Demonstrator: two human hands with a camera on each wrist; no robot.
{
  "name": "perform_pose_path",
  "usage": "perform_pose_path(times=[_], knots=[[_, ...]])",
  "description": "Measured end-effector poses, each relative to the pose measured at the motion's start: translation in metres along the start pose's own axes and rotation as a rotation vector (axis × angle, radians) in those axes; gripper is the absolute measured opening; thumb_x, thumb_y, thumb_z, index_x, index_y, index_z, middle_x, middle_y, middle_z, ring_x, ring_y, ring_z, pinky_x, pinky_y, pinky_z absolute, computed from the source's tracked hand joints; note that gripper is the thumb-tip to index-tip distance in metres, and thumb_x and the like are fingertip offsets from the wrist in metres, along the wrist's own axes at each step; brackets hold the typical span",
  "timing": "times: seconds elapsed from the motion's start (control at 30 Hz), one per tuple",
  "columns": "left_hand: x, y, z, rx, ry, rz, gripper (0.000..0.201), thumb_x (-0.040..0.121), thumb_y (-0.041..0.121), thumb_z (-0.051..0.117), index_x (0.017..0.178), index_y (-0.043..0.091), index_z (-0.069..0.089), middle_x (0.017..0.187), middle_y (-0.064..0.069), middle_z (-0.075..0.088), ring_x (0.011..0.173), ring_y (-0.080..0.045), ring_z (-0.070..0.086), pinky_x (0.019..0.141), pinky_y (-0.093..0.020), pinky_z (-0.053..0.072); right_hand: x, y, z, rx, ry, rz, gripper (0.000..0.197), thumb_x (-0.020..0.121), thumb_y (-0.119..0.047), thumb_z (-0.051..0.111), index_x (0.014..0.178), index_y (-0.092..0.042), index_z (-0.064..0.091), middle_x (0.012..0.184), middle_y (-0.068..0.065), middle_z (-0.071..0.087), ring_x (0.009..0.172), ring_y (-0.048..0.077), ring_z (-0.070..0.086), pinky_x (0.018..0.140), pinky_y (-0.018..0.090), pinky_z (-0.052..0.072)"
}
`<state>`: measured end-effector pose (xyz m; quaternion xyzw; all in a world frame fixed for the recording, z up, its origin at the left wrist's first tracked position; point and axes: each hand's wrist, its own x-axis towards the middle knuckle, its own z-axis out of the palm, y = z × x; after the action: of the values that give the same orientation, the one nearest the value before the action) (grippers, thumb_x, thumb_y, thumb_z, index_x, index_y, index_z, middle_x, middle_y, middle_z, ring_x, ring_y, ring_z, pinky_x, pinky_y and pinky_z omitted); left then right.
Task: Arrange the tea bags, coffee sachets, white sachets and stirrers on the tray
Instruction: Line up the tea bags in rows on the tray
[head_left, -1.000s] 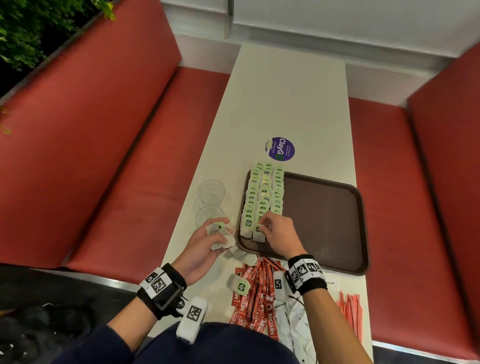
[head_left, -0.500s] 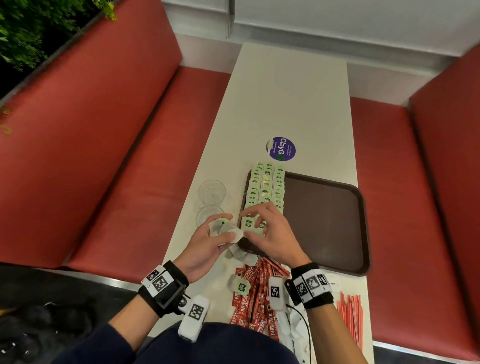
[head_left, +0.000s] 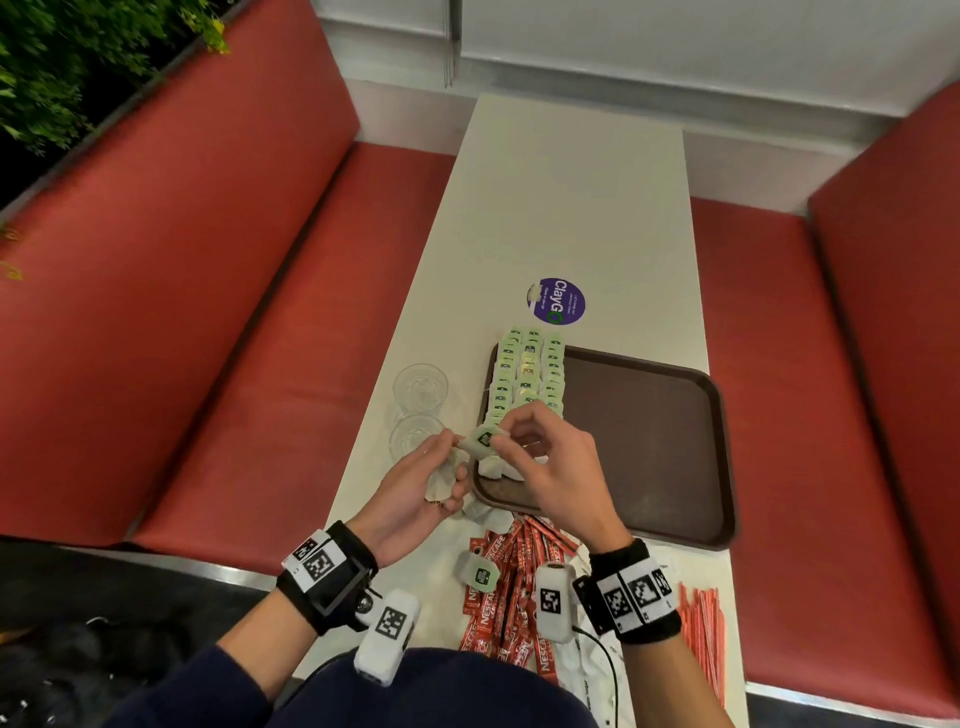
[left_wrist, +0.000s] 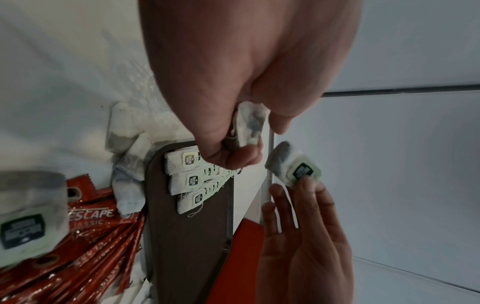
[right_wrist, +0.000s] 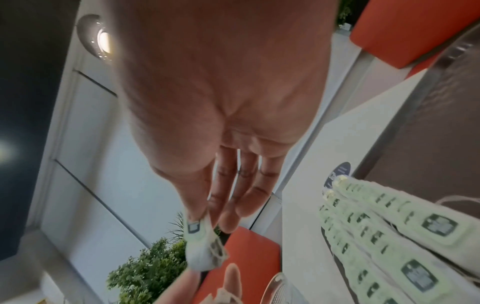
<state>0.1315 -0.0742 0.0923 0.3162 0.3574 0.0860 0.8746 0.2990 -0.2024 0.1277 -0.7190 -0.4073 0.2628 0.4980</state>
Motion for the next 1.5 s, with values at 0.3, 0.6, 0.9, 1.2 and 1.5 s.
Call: perform_pose_path(times=[0.3,0.6,0.9,1.2,1.5], knots=[[0.006,-0.007,0.014,0.317,-0.003,0.143,0.026,0.101,0.032,0.076,0.113,0.013,0.065,0.083,-0.009,0.048,0.062,-0.014,0.039,0.056,-0.026,0.029,0.006,0.000,-0.005,-0.043,0.092,0.038,0.006,0.099,-0.030,0.081,0.101,-0.030,0.075,0.095,-0.016,0.079,0.095,0.007,0.075,0.079,0.021,0.054],[0.013,-0.012,0.018,0.252,0.070,0.077,0.020,0.106,0.029,0.070,0.121,0.017,0.067,0.084,-0.006,0.056,0.069,-0.015,0.049,0.064,-0.031,0.036,0.005,0.023,-0.019,-0.036,0.208,0.036,0.007,0.101,-0.020,0.079,0.103,-0.024,0.074,0.098,-0.015,0.079,0.095,0.006,0.076,0.084,0.018,0.059],[0.005,-0.017,-0.010,0.081,0.135,0.006,0.033,0.102,0.000,0.061,0.135,0.004,0.058,0.096,-0.018,0.063,0.086,-0.030,0.060,0.075,-0.038,0.048,0.000,0.107,-0.030,-0.307,-0.015,0.238,0.011,0.103,-0.018,0.076,0.101,-0.027,0.070,0.093,-0.013,0.076,0.092,-0.007,0.069,0.080,0.012,0.055],[0.004,-0.014,-0.011,0.069,0.107,0.007,0.041,0.101,-0.005,0.053,0.142,-0.004,0.055,0.101,-0.021,0.066,0.089,-0.033,0.064,0.079,-0.041,0.051,0.013,0.138,-0.012,-0.431,0.054,0.291,0.009,0.104,-0.024,0.074,0.100,-0.030,0.068,0.098,-0.010,0.066,0.090,0.006,0.066,0.085,0.035,0.061],[0.000,-0.010,-0.007,0.083,0.020,0.011,0.047,0.105,-0.013,0.034,0.143,-0.001,0.058,0.129,-0.039,0.066,0.119,-0.046,0.070,0.109,-0.053,0.056,0.014,0.115,-0.006,-0.414,0.223,0.258,0.021,0.105,-0.029,0.070,0.126,-0.027,0.065,0.119,-0.005,0.055,0.095,0.008,0.063,0.089,0.037,0.059]])
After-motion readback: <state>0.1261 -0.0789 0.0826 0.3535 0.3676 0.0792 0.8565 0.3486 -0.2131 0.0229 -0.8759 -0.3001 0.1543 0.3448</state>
